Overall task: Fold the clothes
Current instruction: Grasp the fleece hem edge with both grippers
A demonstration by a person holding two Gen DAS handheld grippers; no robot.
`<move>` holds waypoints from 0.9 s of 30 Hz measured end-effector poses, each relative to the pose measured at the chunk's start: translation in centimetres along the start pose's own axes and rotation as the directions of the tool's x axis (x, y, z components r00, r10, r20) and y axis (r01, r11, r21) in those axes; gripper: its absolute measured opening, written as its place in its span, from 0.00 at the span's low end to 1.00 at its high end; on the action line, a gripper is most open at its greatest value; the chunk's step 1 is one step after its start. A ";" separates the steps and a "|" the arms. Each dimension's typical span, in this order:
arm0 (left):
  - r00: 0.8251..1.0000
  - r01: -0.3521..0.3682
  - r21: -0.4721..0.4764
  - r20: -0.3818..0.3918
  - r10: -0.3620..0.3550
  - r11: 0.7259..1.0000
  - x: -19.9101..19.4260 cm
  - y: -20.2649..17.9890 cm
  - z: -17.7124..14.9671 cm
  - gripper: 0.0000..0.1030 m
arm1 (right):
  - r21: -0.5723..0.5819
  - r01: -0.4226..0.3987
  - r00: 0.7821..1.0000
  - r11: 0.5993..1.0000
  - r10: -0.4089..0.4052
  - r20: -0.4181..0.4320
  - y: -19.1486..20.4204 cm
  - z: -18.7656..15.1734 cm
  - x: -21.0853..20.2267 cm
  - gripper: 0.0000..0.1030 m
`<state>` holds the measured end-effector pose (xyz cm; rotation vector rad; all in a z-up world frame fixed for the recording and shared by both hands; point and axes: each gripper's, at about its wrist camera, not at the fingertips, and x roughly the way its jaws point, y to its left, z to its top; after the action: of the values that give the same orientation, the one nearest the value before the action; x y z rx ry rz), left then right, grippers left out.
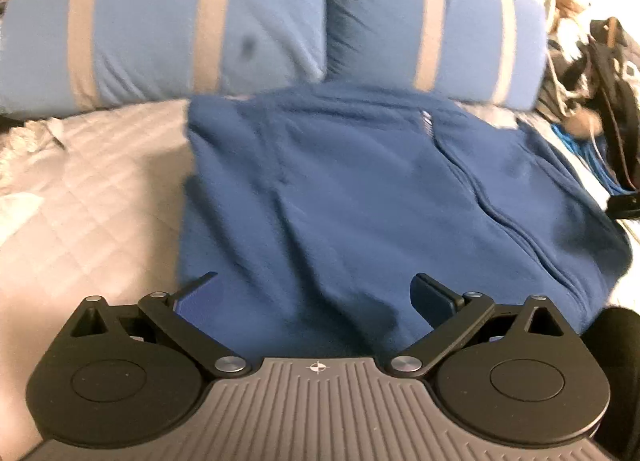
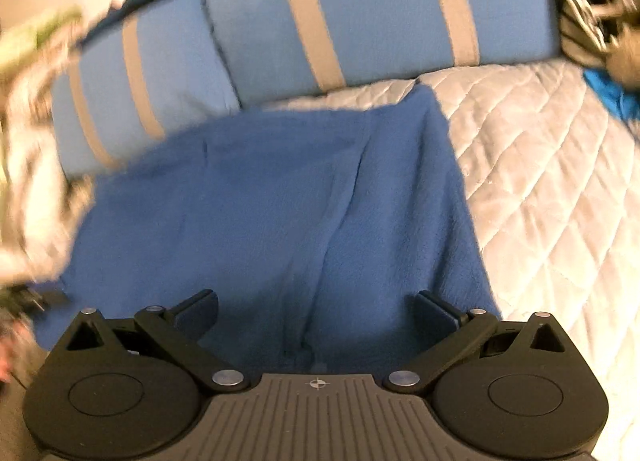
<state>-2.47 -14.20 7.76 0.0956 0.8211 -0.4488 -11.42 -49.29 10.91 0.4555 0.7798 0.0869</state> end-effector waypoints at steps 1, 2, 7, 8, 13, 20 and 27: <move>1.000 -0.001 -0.023 0.006 0.001 1.000 -0.1 0.8 0.2 0.99 | 0.014 0.002 1.000 1.000 -0.002 0.003 -0.6 0.5 -0.1 1.00; 1.000 0.005 -0.061 0.007 -0.005 0.998 0.0 1.7 0.4 0.99 | 0.019 0.016 1.000 1.000 -0.016 0.004 -1.1 1.1 -0.1 1.00; 0.999 0.040 -0.235 0.003 -0.040 0.971 0.8 6.3 1.1 0.98 | 0.023 0.065 0.998 0.998 -0.066 0.009 -3.3 3.4 0.4 1.00; 0.999 0.049 -0.266 -0.002 -0.051 0.963 1.2 7.2 1.2 0.98 | 0.024 0.072 0.997 0.997 -0.072 0.004 -3.8 3.8 0.8 1.00; 0.990 0.130 -0.414 -0.004 -0.144 0.901 3.4 11.1 0.9 0.98 | 0.047 0.079 0.996 0.996 -0.077 -0.038 -6.0 4.6 3.0 0.99; 0.955 0.274 -0.559 0.067 -0.287 0.783 6.5 14.5 -0.9 0.98 | 0.155 -0.025 0.999 0.988 0.028 -0.016 -9.1 4.4 5.5 0.97; 0.882 0.428 -0.629 0.133 -0.453 0.649 8.0 16.8 -0.7 0.99 | 0.175 -0.084 0.996 0.981 0.085 0.001 -10.2 5.1 6.6 1.00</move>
<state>8.81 -1.66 0.00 -0.7712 0.9999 -0.6006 -4.08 -58.68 5.35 0.6560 0.7774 0.0996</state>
